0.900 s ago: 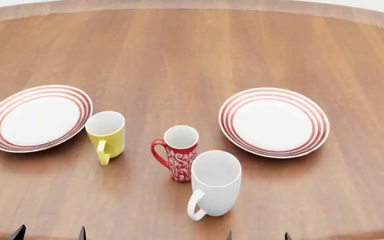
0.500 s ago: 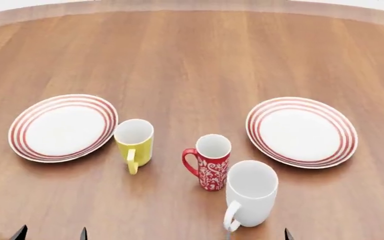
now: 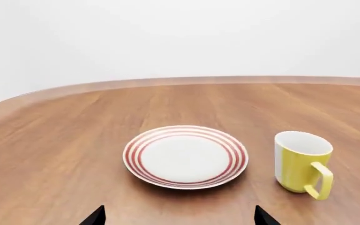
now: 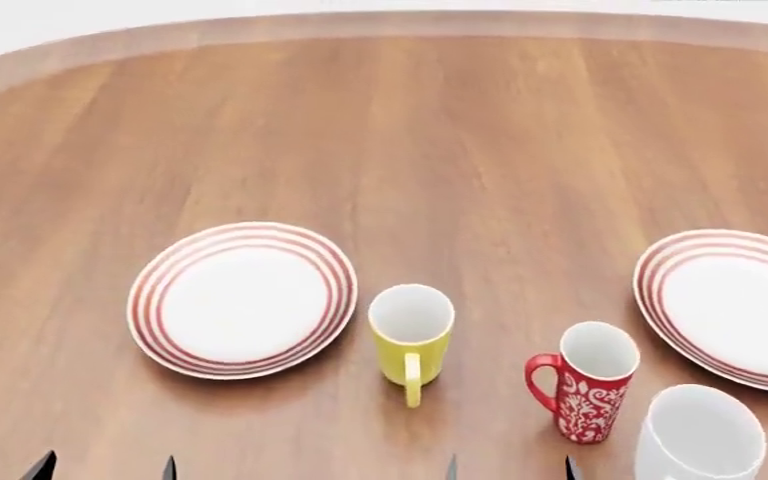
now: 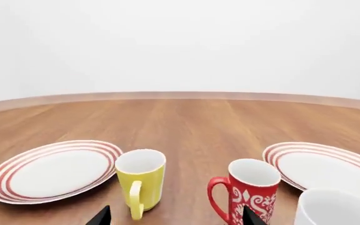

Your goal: Put the red mug on the left plate.

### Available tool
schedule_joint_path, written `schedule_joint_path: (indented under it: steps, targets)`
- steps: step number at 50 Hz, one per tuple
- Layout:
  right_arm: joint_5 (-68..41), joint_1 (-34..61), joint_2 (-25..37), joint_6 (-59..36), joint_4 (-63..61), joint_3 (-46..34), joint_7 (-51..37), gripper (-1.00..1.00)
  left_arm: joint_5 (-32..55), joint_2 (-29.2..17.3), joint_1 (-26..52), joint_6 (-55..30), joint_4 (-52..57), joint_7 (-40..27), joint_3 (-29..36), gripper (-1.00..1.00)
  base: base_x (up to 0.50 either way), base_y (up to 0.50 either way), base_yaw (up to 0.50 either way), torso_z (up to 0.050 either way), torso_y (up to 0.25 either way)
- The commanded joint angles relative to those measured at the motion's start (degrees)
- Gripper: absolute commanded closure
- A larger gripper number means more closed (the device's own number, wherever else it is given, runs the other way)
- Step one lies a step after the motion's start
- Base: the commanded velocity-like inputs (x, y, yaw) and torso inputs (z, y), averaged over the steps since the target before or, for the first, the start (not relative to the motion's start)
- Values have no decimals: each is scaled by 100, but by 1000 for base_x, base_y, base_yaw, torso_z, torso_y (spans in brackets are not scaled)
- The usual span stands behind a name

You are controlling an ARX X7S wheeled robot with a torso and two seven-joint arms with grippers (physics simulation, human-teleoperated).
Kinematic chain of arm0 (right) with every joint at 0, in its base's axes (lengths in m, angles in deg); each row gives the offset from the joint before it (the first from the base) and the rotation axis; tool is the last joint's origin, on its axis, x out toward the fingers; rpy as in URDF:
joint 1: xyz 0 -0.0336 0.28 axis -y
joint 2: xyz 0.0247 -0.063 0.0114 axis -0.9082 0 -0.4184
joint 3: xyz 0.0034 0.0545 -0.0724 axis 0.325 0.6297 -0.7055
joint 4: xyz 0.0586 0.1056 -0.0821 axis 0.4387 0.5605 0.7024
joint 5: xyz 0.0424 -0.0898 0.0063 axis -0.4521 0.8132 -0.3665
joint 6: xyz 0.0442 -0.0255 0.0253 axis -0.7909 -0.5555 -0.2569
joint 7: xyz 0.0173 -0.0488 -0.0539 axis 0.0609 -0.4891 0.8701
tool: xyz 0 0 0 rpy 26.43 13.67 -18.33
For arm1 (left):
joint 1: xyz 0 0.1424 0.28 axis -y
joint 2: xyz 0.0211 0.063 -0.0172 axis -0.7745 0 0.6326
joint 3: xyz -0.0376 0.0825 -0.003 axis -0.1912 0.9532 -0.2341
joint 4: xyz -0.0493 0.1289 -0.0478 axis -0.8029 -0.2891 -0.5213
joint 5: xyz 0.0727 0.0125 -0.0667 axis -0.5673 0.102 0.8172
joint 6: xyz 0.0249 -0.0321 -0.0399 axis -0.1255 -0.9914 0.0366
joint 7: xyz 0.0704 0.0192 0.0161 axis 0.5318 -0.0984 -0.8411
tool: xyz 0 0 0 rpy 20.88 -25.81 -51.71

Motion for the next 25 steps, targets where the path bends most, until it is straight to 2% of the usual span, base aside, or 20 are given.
schedule_joint_path:
  steps: [1, 12, 25]
  targets:
    - [-131, -19, 80, -4, -43, -83, -66, -100, 63, -81, 10, 12, -14, -91, 105, -100, 285, 500, 0, 0, 0]
    - [-288, 1, 138, -9, -18, -138, -111, -100, 137, -142, 40, 41, -69, -167, 179, -100, 397, 388, 0, 0, 0]
    - [-381, 11, 205, 11, -17, -203, -187, -100, 201, -211, 51, 49, -66, -239, 263, -100, 500, 85, 0, 0, 0]
